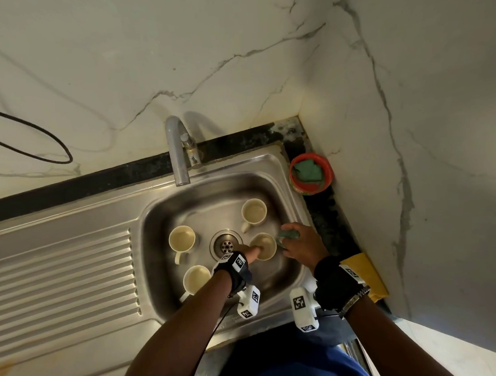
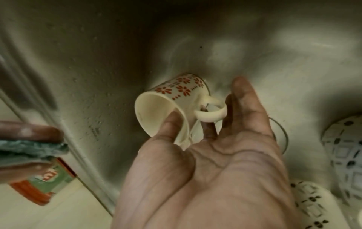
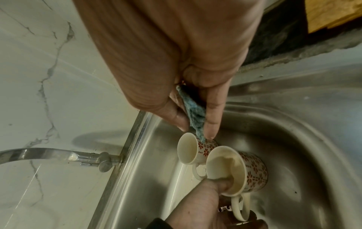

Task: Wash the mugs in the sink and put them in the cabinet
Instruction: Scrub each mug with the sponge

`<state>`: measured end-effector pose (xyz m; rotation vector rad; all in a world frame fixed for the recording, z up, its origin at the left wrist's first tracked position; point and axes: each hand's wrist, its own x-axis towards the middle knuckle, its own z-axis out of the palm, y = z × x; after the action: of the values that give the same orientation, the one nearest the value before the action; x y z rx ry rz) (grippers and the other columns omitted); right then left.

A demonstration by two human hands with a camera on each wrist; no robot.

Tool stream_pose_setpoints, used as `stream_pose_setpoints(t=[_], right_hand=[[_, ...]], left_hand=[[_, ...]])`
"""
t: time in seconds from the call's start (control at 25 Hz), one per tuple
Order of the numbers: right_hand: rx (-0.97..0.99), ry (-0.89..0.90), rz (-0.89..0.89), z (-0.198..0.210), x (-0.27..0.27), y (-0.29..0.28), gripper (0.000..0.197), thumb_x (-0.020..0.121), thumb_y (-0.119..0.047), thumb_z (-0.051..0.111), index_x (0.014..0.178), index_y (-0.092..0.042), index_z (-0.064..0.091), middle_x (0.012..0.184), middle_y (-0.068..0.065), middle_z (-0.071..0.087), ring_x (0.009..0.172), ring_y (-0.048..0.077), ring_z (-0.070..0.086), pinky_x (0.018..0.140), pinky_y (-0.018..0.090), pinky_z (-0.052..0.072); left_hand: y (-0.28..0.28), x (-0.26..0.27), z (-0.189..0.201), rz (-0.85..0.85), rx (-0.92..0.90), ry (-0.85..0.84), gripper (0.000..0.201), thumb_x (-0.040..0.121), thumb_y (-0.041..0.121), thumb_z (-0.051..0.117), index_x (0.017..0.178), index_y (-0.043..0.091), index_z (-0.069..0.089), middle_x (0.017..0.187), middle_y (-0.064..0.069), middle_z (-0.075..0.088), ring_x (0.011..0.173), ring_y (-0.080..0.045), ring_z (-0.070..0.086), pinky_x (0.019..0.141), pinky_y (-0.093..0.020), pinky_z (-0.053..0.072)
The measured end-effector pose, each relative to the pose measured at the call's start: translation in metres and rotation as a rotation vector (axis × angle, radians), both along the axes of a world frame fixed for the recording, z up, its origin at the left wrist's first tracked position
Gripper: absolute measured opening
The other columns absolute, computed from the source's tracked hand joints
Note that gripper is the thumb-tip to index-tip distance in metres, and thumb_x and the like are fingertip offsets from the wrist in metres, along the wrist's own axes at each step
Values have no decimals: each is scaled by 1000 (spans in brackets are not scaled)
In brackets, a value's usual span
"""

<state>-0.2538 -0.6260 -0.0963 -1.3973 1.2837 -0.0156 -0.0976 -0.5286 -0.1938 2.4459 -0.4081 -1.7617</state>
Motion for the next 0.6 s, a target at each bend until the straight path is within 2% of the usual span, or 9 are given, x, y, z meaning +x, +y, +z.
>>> stream_pose_setpoints(t=[0.04, 0.08, 0.12, 0.2, 0.32, 0.44, 0.48, 0.56, 0.6], right_hand=[[-5, -4, 3, 9, 0, 1, 35, 73, -24, 70, 107, -31, 71, 109, 0, 75, 105, 26, 73, 95, 54, 59], [-9, 3, 14, 9, -2, 0, 35, 75, -20, 68, 110, -27, 72, 109, 0, 74, 107, 28, 72, 96, 54, 58], [-20, 4, 32, 8, -4, 0, 38, 78, -16, 67, 115, -21, 72, 110, 1, 72, 110, 30, 70, 98, 54, 58], [-31, 18, 45, -1, -7, -3, 51, 75, -21, 64, 126, -17, 68, 118, 5, 70, 117, 32, 68, 101, 53, 56], [-48, 15, 47, 13, -2, -2, 56, 73, -24, 64, 128, -20, 68, 125, 8, 70, 118, 30, 67, 103, 51, 55], [-193, -53, 53, 49, 13, 3, 37, 89, -5, 64, 123, -16, 72, 120, 4, 73, 113, 23, 66, 100, 37, 53], [-236, -98, 60, 58, 19, 5, 35, 92, -3, 63, 123, -16, 73, 118, 1, 73, 111, 19, 65, 97, 31, 51], [-277, -191, 106, 71, 33, 10, 36, 94, -3, 60, 124, -19, 73, 120, -3, 72, 112, 14, 63, 97, 28, 49], [-268, -221, 127, 74, 41, 14, 38, 94, -3, 59, 123, -21, 73, 124, -3, 72, 114, 14, 63, 99, 28, 48]], left_hand=[[2, -1, -2, 46, -38, 2, 60, 95, 33, 66, 144, 2, 52, 145, -17, 58, 130, -35, 59, 85, -34, 58], [4, -2, -3, 61, -46, -8, 54, 95, 30, 66, 140, 1, 56, 138, -16, 62, 125, -35, 63, 73, -30, 58], [7, -3, -2, 118, -61, 4, 56, 88, 34, 70, 133, 2, 60, 126, -13, 68, 115, -34, 68, 67, -29, 59], [12, 0, 8, 291, -95, 84, 65, 74, 39, 77, 125, 1, 63, 108, -10, 70, 90, -28, 72, 70, -38, 64], [20, 4, 40, 505, -139, 118, 40, 90, 28, 72, 121, 5, 60, 107, -12, 66, 87, -21, 67, 51, -27, 59], [34, 15, 82, 466, -277, 55, 22, 94, 32, 67, 95, 10, 63, 77, -7, 66, 66, -15, 62, 57, -25, 55], [40, 18, 98, 417, -345, 18, 27, 96, 35, 65, 84, 11, 63, 70, -4, 64, 60, -14, 59, 60, -26, 50], [54, 22, 131, 331, -485, -57, 39, 97, 42, 67, 75, 10, 67, 71, -2, 67, 63, -11, 59, 68, -27, 46], [62, 23, 148, 337, -563, -87, 39, 95, 44, 71, 81, 8, 72, 77, -1, 70, 70, -9, 60, 74, -27, 46]])
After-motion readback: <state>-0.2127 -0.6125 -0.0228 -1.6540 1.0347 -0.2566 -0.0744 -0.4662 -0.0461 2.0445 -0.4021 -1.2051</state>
